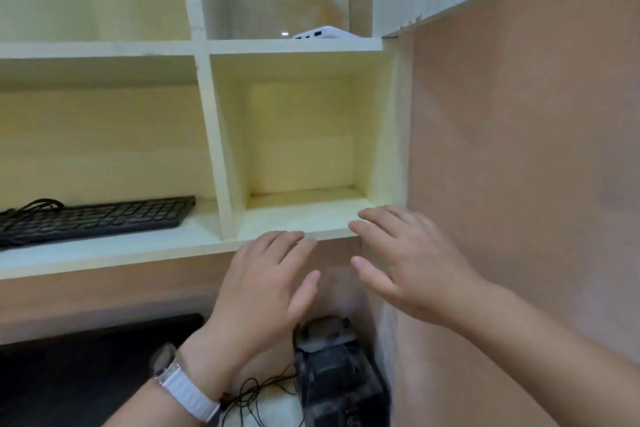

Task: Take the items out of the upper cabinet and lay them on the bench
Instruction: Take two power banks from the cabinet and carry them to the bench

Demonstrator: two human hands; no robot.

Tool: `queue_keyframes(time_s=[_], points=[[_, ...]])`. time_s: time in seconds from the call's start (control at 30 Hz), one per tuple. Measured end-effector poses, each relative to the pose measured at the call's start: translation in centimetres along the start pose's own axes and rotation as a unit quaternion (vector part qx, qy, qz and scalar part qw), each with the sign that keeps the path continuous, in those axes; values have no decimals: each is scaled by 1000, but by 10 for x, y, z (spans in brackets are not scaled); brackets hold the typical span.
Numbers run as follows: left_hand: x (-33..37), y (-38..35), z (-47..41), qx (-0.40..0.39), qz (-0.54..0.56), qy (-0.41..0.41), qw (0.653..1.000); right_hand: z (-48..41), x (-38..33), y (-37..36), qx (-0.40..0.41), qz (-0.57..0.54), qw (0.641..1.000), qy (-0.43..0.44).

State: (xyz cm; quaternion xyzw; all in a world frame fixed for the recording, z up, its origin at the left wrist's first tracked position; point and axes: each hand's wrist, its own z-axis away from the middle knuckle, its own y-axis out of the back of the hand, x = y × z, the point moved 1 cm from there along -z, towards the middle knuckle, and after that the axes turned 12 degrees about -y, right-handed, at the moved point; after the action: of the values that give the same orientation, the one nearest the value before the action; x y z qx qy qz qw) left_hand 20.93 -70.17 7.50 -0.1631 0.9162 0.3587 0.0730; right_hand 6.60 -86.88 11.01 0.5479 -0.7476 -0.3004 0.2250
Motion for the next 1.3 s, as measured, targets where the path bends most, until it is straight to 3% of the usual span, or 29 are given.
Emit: queue_keyframes(time_s=[0.5, 0.6, 0.77, 0.97, 1.13, 1.3], points=[[-83, 95, -153, 157, -91, -84, 980, -154, 4, 72, 152, -20, 987, 52], [-101, 118, -187, 156, -90, -112, 977, -187, -2, 88, 160, -40, 985, 57], [-134, 140, -239, 51, -131, -155, 978, -231, -7, 96, 112, -53, 992, 35], [-146, 144, -288, -163, -155, -78, 971, -251, -5, 84, 9, 2, 1000, -4], [-165, 130, -316, -340, -161, 80, 923, -251, 4, 81, 44, -26, 999, 10], [-165, 115, -318, -384, -112, 151, 904, -250, 11, 75, 97, -60, 992, 59]])
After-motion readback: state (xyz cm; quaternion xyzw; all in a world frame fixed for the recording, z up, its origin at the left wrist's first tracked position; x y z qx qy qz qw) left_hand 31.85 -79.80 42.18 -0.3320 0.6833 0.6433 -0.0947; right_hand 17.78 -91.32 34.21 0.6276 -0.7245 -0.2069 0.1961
